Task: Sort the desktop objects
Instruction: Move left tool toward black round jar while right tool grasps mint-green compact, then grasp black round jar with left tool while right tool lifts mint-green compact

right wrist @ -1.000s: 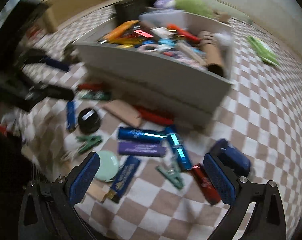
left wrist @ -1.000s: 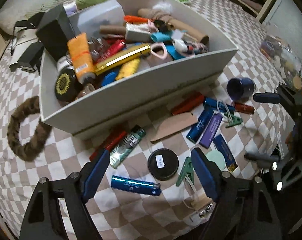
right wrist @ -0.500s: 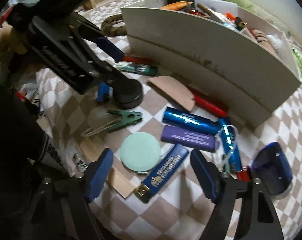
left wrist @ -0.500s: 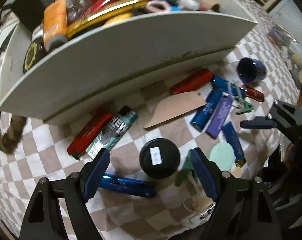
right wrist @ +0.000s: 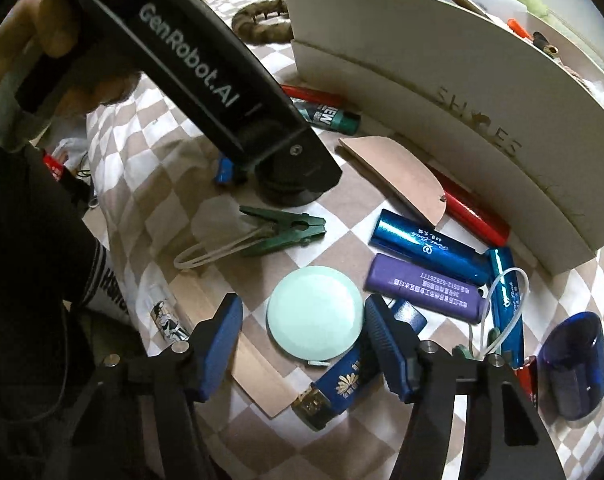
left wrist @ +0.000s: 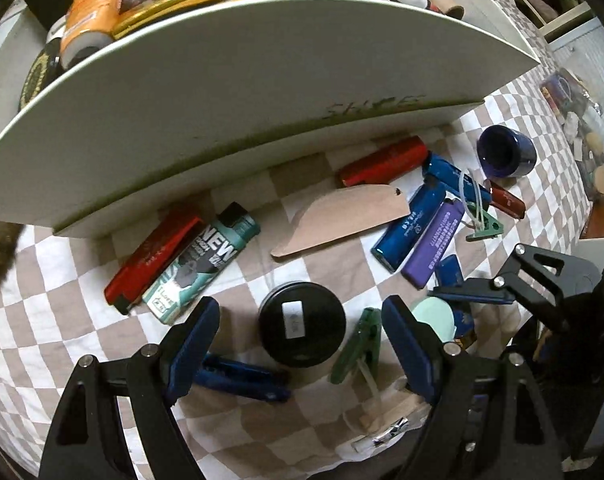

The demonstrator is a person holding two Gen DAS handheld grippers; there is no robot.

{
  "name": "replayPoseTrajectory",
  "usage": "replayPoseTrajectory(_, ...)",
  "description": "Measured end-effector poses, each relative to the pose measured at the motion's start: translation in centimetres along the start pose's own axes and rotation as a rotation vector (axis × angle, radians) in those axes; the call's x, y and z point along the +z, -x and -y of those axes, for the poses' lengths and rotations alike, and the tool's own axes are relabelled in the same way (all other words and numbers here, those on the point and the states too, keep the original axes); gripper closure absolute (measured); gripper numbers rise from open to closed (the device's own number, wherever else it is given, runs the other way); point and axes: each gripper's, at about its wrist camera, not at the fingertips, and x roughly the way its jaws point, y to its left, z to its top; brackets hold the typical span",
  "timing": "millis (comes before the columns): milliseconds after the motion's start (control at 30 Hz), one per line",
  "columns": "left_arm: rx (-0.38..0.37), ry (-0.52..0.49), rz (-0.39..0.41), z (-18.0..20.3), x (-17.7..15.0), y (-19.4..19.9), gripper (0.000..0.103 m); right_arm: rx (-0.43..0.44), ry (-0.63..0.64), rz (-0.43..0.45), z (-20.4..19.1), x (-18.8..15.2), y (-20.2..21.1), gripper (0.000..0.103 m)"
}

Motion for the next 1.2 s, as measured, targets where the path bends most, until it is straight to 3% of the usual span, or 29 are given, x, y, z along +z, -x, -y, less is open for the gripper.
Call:
replayPoseTrajectory(133,0.008,0.006,-0.008,0.1,0.2,-0.3,0.02,-0.021,-0.03,-0.037,0.2,0.0,-0.1,0.052)
replayPoseTrajectory(567,0.054,-0.024,-0.051,0.6,0.1,-1.7,0.021,-0.017,-0.133,-0.106,0.9,-0.2,0.7,0.052)
replayPoseTrajectory(633,0.058,-0.033,-0.055,0.8,0.2,-1.8,0.033,-0.009,-0.152,-0.11,1.1,-0.2,1.0,0.052)
replayPoseTrajectory(1000,0.085,-0.051,-0.055,1.0,0.4,-1.7,0.036,0.0,-0.197,-0.099,1.4,-0.7,2.6,0.052)
replayPoseTrajectory(1200,0.099,-0.044,-0.053,0.5,0.4,-1.4,0.048,-0.002,-0.211,-0.076,1.3,-0.4,3.9,0.052)
